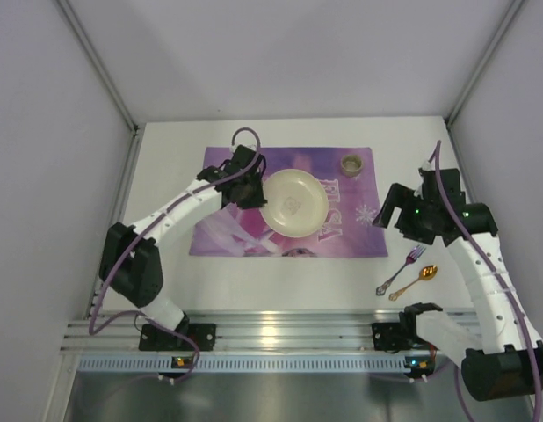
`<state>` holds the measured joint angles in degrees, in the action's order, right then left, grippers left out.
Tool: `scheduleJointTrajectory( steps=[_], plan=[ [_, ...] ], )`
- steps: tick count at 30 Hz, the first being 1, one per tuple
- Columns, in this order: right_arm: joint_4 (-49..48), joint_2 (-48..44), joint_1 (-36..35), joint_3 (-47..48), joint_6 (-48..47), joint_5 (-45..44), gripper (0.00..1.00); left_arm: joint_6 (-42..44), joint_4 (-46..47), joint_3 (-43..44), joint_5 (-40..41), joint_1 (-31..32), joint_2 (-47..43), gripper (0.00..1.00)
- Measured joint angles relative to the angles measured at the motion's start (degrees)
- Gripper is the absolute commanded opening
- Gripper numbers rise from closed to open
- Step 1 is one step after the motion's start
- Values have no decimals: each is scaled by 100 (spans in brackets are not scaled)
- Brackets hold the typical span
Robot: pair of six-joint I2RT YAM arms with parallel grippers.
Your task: Set the dinner table for one person
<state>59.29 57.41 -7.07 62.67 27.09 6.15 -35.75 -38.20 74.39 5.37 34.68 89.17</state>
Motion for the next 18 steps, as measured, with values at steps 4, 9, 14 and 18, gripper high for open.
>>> scheduleJointTrajectory(
  steps=[4,9,14,18],
  plan=[
    [225,-354,0,-245,9,44,93,-22,249,216,-229,-544,765,0],
    [553,-828,0,-426,15,90,95,-24,483,393,-514,-1064,1423,0],
    [807,-1093,0,-455,46,87,98,-2,778,514,-1010,-1283,1836,0],
    [981,-1117,0,-455,52,42,99,-24,1078,321,-1440,-1287,1974,0]
  ],
)
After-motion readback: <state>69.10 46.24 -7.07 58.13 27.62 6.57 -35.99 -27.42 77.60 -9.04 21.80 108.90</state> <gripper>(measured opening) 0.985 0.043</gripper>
